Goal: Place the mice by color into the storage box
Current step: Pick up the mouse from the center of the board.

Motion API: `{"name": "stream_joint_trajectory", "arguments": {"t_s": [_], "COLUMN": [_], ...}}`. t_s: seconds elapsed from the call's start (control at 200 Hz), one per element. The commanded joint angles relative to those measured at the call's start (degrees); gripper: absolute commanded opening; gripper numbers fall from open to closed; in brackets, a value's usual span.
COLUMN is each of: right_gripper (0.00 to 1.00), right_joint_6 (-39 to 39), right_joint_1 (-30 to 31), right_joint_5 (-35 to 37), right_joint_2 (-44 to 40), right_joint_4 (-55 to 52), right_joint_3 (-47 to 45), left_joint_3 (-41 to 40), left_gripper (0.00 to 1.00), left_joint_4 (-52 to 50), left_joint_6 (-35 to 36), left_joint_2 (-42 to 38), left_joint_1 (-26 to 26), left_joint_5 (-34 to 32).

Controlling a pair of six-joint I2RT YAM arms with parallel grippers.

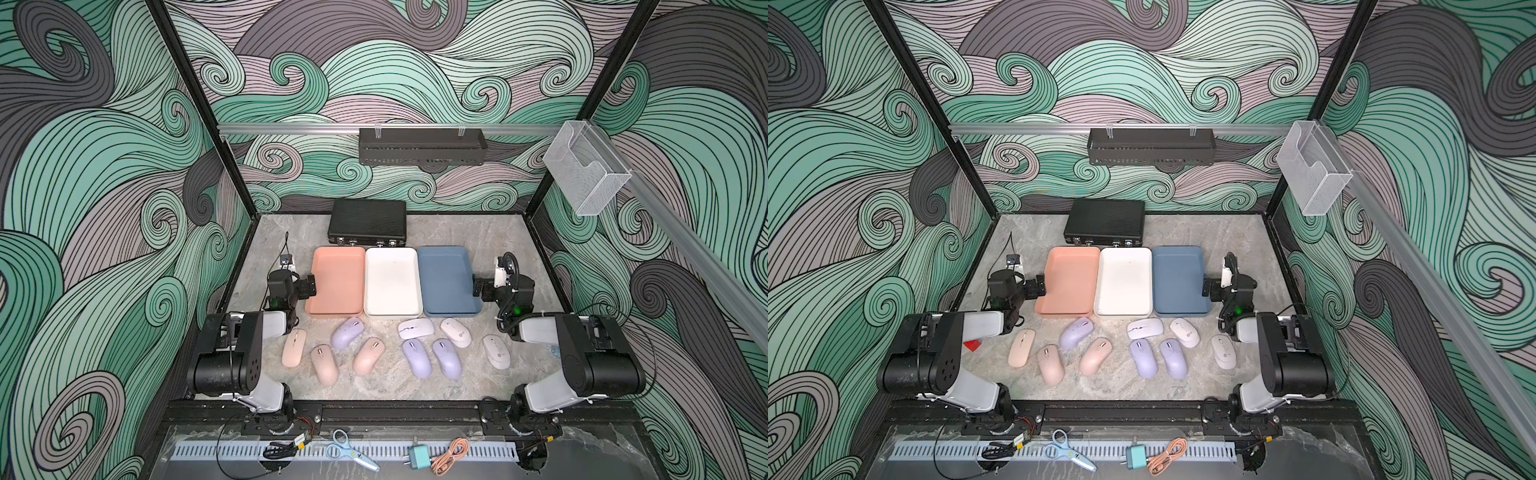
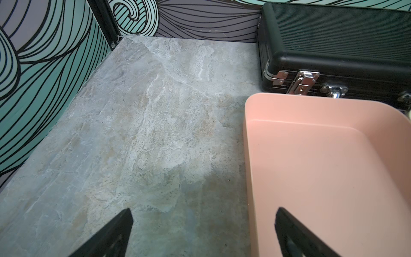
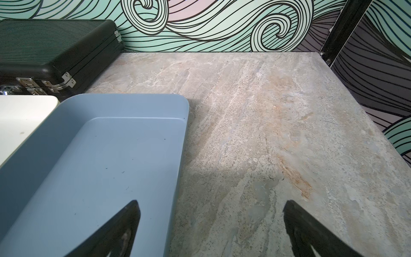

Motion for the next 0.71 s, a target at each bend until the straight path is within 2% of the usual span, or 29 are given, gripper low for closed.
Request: {"name": "stream_joint_trajectory", "arguments": {"t_s": [0.0,0.335,0.41,0.46,0.5,0.59,0.645,0.7], "right_gripper": [0.99,0.99,0.99,0.99,0.99,0.99,0.99,0.99], "right_joint_6": [-0.77,-0.37,0.94,2.11,2.43,3.31,6.71,12.57], "right_joint_1": [0.2,-0.23,-0.08,-0.14,-0.16,0.23,1.01,1.51], "right_joint_5": [0.3,-0.48,3.04,5.94,7.08,8.91,11.9,14.89], "right_joint_2": [-0.67,-0.63,-1.22,-3.8,-7.37,-14.0,-18.16,-21.28], "right_joint_4": [0.63,0.42,-0.84,-6.26,-14.74,-26.91,-35.92,-48.52], "right_joint_3": [0.53,0.59,1.54,3.58,6.44,11.93,17.07,24.96], "left_joint_3": [1.41,1.11,5.27,10.06,13.12,17.71,21.25,27.13], "left_gripper": [0.98,0.99,0.99,0.98,0.98,0.99,0.99,0.98], "left_joint_4": [-0.34,0.04,-9.72,-18.28,-23.53,-28.7,-30.81,-35.01], "left_joint_6": [-0.28,0.14,2.4,3.56,3.67,1.36,0.6,-2.42], "left_joint_2": [-0.08,-0.6,-3.09,-5.18,-7.57,-13.27,-16.47,-18.57], "left_joint_1": [0.22,0.17,0.22,0.22,0.22,0.22,0.22,0.06], "left_joint_5": [0.67,2.1,6.63,9.41,11.15,15.84,20.24,21.82]}}
